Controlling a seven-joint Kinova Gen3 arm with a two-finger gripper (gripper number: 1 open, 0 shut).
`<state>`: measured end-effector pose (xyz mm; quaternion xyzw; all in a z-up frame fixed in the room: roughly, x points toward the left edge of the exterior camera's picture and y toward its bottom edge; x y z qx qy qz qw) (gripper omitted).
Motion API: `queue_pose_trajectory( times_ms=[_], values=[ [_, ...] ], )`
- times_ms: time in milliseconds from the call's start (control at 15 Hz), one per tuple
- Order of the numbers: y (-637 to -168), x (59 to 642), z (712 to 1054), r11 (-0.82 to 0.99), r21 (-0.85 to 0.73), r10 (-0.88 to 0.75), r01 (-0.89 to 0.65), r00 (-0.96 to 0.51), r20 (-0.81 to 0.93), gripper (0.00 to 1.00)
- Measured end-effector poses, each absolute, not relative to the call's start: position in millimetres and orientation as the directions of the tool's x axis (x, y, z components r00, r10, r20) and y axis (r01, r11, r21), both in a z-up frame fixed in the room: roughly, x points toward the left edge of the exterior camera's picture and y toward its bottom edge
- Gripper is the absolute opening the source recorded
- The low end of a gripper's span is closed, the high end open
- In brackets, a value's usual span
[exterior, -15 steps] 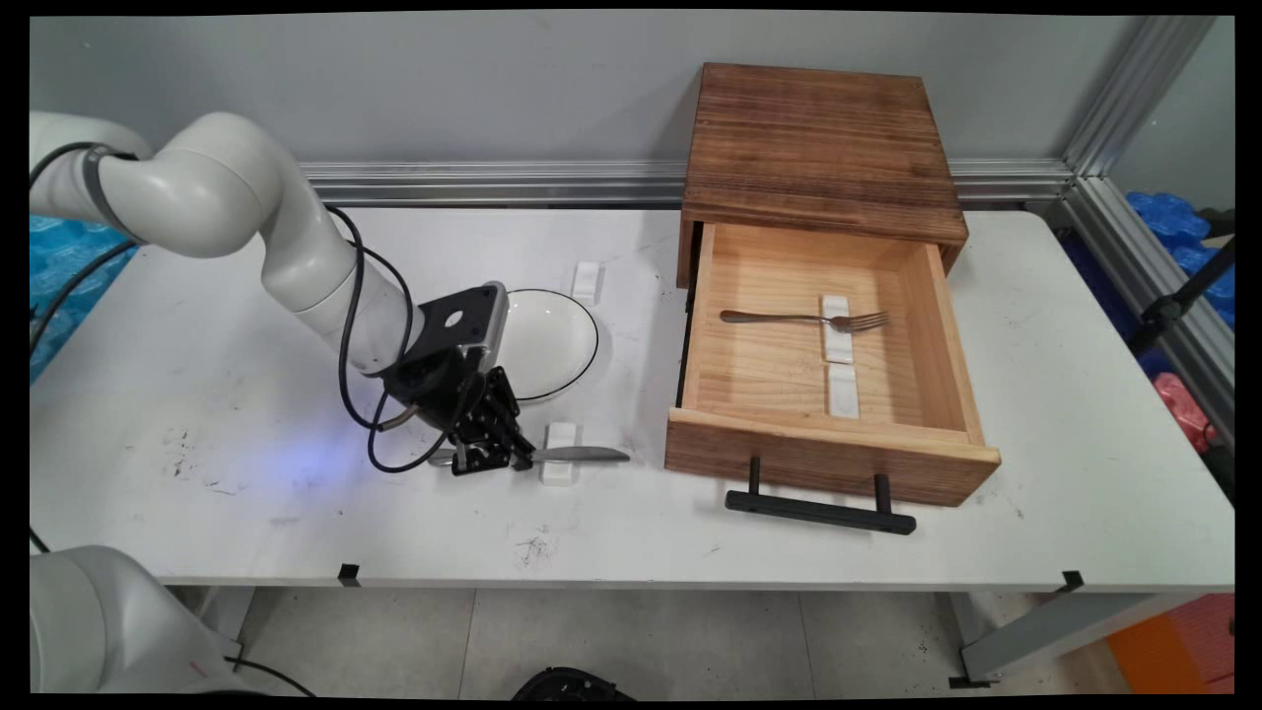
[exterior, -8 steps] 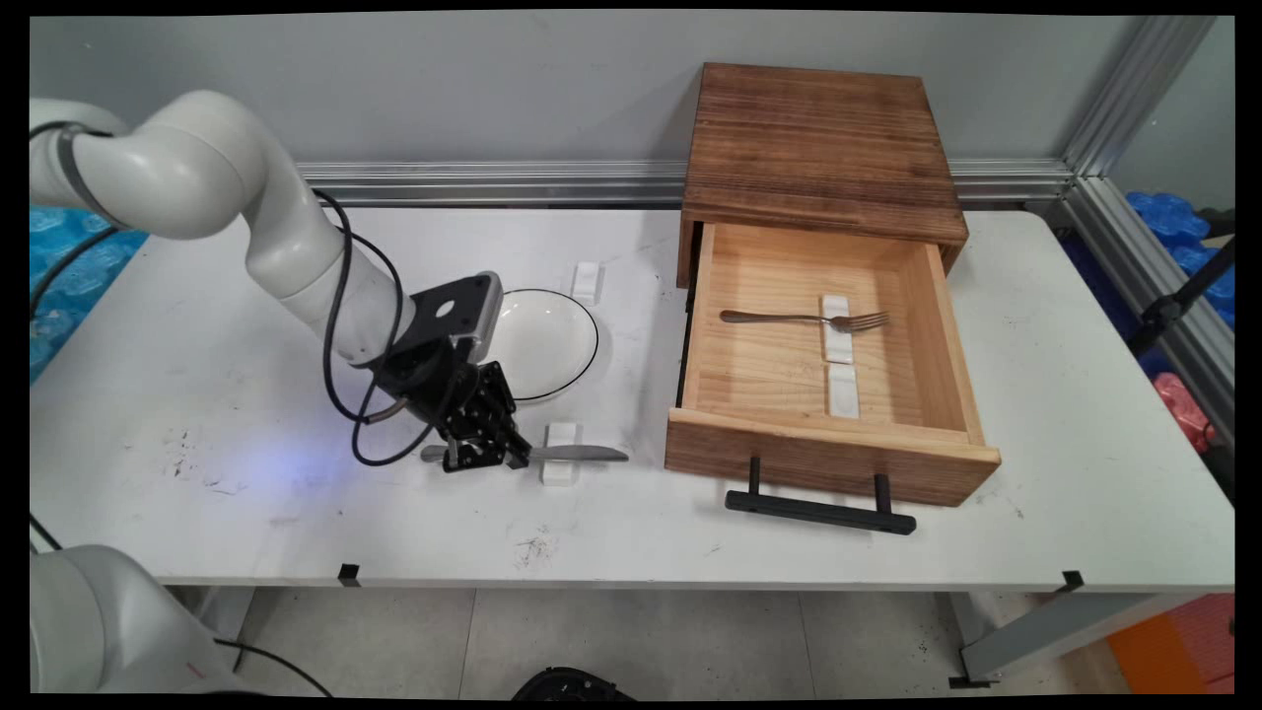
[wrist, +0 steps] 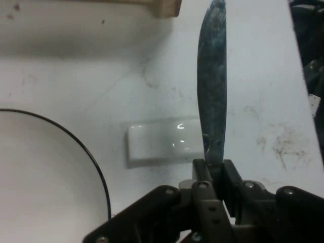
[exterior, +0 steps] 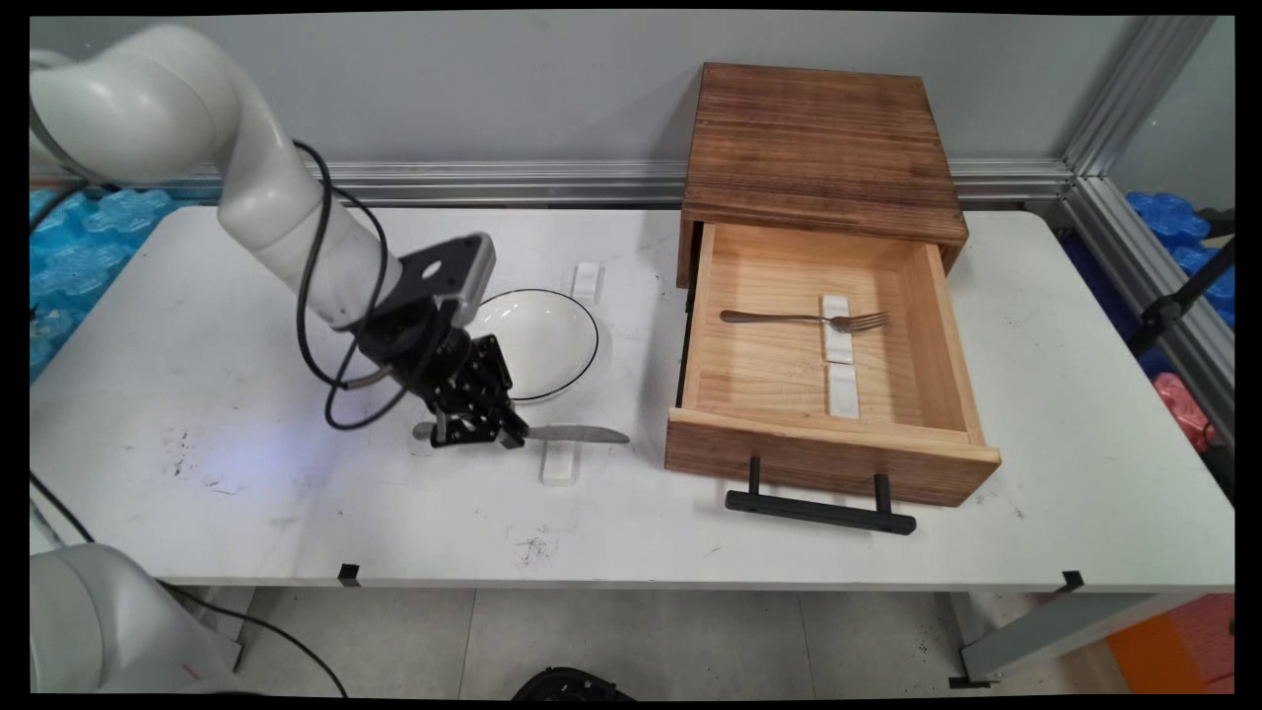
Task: Place the picked object into the drawer
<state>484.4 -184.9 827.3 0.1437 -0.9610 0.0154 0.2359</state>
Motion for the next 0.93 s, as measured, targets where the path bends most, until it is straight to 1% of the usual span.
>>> queue_pose_trajectory(
  times_ms=[333,733,933],
  values=[
    [-199,483,867,0.970,0.042,-0.232,-0.241,-0.852,0.470,0.00],
    [-222,475,906,0.983,0.037,-0.177,-0.182,-0.859,0.480,0.00],
    [-239,465,918,0.984,0.031,-0.169,-0.177,-0.854,0.491,0.00]
  ],
)
